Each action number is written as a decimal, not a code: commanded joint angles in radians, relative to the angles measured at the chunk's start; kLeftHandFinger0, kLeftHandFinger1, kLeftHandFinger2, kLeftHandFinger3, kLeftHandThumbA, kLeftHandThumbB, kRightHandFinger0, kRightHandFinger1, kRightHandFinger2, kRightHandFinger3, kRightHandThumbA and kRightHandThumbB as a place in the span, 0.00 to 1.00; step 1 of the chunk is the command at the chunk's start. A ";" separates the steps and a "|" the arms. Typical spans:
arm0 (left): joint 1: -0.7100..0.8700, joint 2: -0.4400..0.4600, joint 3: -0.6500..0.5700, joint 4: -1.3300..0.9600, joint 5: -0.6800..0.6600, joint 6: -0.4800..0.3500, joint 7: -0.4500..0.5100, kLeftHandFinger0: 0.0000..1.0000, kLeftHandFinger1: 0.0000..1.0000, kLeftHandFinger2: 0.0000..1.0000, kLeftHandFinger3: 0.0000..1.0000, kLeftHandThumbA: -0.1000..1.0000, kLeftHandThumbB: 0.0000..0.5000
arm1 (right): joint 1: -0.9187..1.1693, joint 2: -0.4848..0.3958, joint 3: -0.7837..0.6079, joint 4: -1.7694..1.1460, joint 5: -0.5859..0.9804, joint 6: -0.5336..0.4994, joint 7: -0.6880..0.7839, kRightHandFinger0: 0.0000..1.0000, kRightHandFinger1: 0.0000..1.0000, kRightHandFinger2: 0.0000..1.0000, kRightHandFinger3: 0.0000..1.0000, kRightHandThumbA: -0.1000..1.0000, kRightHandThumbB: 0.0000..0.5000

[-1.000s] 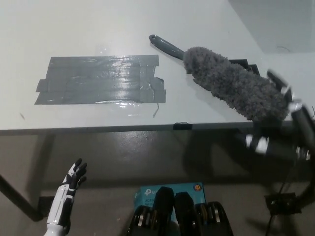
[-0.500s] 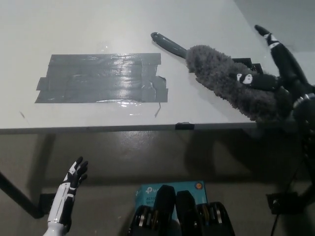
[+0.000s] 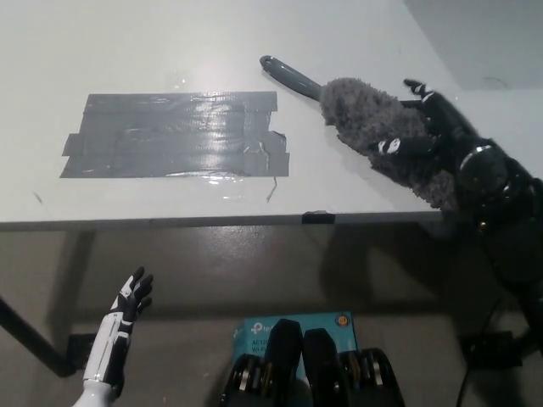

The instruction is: A grey duster is kept infront of the robot in the middle of the table and the robot extends its right arm to grab the duster, picks it up and hands it to a person

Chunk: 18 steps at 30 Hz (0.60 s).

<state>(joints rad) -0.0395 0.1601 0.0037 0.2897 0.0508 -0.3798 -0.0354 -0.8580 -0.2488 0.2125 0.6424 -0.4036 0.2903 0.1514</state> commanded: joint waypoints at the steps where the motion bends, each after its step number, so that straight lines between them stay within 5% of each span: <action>1: -0.013 0.007 0.000 -0.014 -0.005 -0.024 -0.009 1.00 1.00 1.00 1.00 1.00 0.77 | -0.080 -0.004 0.033 0.076 -0.022 -0.006 0.001 1.00 1.00 1.00 1.00 0.96 1.00; 6: -0.015 0.010 0.001 -0.015 -0.012 -0.023 -0.015 1.00 1.00 1.00 1.00 1.00 0.76 | -0.102 -0.014 0.079 0.178 -0.042 -0.027 0.002 1.00 1.00 1.00 1.00 0.92 1.00; 18: -0.028 0.017 0.001 -0.017 -0.008 -0.030 -0.015 1.00 1.00 1.00 1.00 1.00 0.75 | -0.133 -0.021 0.270 0.384 -0.194 0.027 -0.108 1.00 1.00 1.00 1.00 0.63 1.00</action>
<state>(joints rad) -0.0548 0.1610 0.0038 0.2896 0.0498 -0.3800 -0.0370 -0.9676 -0.2549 0.4426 0.9444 -0.5157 0.2753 0.1124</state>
